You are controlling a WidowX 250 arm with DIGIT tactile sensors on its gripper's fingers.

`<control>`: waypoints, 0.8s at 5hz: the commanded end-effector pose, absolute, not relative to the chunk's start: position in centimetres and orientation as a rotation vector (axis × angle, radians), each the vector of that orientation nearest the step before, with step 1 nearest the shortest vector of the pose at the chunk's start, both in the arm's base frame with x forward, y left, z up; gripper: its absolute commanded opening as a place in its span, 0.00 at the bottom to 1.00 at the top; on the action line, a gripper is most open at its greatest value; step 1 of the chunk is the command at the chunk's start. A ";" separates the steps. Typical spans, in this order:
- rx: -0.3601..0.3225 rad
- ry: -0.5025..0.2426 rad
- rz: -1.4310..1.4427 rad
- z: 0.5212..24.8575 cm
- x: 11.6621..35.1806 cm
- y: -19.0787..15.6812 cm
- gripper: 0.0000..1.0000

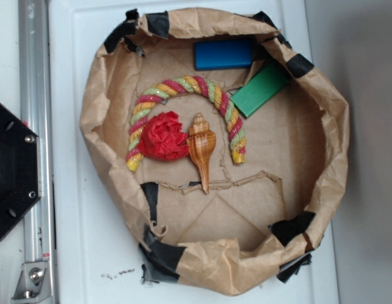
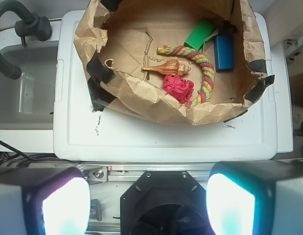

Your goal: Grab the multicolored rope.

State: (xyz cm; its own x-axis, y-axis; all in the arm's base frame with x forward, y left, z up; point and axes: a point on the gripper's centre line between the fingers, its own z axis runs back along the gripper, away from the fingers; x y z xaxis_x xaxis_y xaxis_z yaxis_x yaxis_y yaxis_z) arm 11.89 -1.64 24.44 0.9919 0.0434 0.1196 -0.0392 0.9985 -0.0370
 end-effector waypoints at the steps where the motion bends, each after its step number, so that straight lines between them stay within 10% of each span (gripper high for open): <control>1: -0.035 -0.121 0.041 24.4 11.9 -1.6 1.00; 4: 0.011 -0.099 -0.365 16.3 24.7 1.6 1.00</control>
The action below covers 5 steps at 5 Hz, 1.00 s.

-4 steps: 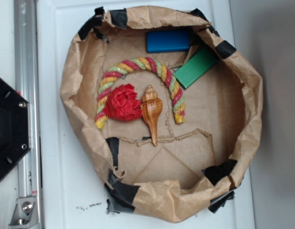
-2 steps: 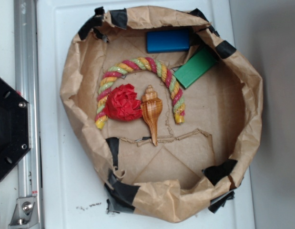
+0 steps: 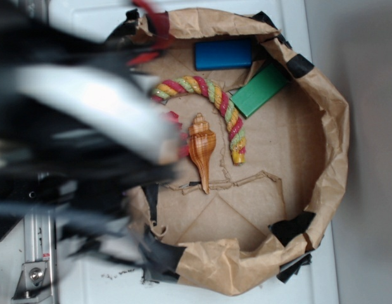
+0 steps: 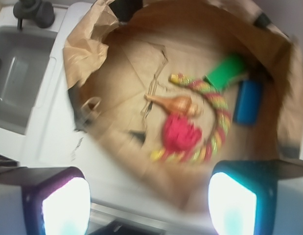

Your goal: Grab the multicolored rope.

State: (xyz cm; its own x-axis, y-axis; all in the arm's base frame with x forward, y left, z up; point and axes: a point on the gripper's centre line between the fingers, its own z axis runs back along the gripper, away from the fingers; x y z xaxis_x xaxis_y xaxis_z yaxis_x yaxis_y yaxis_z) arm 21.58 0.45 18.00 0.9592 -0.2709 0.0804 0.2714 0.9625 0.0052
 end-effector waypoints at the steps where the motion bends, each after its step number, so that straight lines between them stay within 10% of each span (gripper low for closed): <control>1: -0.003 -0.046 -0.373 13.6 25.9 3.3 1.00; 5: 0.013 -0.110 -0.460 4.8 29.4 5.7 1.00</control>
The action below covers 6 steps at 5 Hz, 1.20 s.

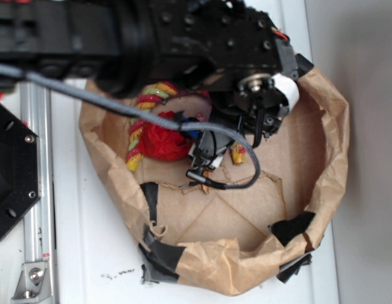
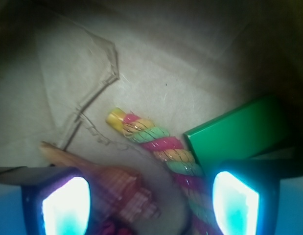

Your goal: Grab the multicolored rope.

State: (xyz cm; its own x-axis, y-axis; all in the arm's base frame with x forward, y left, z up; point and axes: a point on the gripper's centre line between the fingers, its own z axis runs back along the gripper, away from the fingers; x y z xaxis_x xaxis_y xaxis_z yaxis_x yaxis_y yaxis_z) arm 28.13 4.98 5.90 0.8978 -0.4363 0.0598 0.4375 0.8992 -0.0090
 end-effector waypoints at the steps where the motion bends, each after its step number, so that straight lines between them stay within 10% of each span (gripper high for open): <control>1: 0.033 -0.154 -0.544 3.6 29.4 6.1 1.00; 6: -0.107 -0.022 -0.899 4.0 28.4 2.9 1.00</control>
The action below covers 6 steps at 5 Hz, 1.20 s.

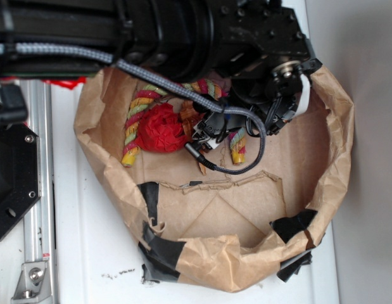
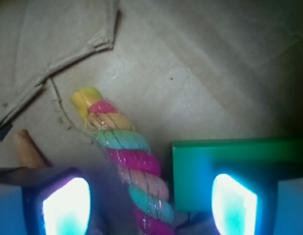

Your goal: Grab the multicolored rope.

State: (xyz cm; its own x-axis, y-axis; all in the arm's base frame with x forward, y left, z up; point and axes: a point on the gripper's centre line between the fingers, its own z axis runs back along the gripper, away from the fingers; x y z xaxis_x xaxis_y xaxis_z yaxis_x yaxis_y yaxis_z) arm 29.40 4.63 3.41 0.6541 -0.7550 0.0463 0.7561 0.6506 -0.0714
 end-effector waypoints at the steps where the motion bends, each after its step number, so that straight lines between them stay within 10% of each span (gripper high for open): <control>1: -0.095 -0.051 -0.914 4.9 26.9 2.0 1.00; 6: -0.121 -0.041 -1.018 2.7 29.9 -0.1 1.00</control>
